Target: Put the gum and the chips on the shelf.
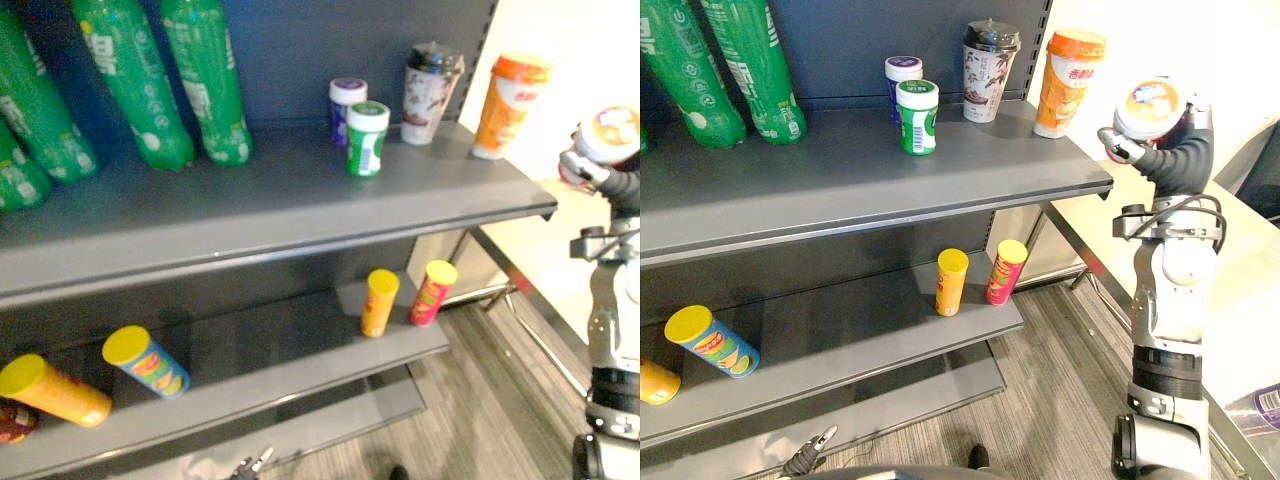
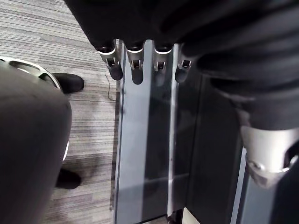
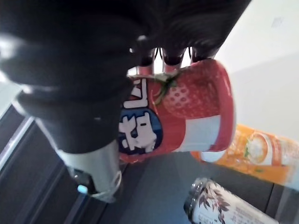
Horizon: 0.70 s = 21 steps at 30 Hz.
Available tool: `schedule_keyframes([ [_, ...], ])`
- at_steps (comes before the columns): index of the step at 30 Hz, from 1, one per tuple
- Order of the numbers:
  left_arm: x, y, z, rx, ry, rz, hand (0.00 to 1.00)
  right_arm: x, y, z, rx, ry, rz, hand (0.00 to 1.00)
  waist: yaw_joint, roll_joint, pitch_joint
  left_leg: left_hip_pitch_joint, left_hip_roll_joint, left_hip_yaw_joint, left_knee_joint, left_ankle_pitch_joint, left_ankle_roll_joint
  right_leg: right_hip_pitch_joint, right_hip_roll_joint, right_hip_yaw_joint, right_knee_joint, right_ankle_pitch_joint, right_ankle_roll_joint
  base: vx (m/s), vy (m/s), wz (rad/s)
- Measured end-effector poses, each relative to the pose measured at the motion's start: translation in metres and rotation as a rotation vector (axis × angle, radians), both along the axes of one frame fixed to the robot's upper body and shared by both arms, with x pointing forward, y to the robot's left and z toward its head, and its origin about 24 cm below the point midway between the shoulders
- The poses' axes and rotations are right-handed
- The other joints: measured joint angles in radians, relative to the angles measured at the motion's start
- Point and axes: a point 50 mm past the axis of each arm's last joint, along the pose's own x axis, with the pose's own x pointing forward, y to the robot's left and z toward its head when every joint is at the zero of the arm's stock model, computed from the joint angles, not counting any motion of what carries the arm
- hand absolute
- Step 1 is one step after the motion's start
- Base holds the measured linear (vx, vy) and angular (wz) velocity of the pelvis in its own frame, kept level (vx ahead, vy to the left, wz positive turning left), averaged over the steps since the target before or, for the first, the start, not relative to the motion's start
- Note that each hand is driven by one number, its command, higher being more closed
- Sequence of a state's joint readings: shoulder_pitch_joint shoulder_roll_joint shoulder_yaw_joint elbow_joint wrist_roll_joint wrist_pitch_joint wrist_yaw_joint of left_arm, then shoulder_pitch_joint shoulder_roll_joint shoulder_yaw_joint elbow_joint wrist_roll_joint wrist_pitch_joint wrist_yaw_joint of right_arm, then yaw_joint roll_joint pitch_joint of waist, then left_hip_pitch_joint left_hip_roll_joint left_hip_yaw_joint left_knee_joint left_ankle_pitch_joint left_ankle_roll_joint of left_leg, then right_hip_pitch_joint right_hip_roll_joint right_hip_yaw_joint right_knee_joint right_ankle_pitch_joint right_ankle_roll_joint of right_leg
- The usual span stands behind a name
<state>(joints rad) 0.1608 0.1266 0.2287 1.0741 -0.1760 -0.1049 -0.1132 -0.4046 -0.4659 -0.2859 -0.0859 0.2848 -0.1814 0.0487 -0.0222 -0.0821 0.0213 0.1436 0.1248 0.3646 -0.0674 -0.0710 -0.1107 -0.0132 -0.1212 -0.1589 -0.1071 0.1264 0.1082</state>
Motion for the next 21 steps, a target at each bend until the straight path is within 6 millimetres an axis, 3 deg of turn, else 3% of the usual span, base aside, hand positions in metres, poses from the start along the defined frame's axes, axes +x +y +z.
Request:
schedule_keyframes([
  [9, 0.004, -0.003, 0.0, 0.002, -0.002, -0.035, 0.0, 0.014, 0.034, -0.008, -0.071, 0.068, 0.175, 1.0, 0.002, -0.005, 0.003, 0.0, 0.001, 0.001, 0.001, 0.0, 0.0, 0.001, 0.001, 0.0, 0.0, 0.0, 0.0, 0.0, 0.0, 0.0],
  [21, 0.006, -0.003, 0.0, 0.005, -0.004, -0.034, 0.0, 0.021, 0.065, -0.016, -0.104, 0.134, 0.343, 1.0, 0.006, -0.004, 0.01, 0.0, 0.003, 0.001, 0.003, 0.0, 0.0, 0.002, 0.002, 0.001, 0.0, 0.0, 0.0, 0.0, 0.0, 0.0],
])
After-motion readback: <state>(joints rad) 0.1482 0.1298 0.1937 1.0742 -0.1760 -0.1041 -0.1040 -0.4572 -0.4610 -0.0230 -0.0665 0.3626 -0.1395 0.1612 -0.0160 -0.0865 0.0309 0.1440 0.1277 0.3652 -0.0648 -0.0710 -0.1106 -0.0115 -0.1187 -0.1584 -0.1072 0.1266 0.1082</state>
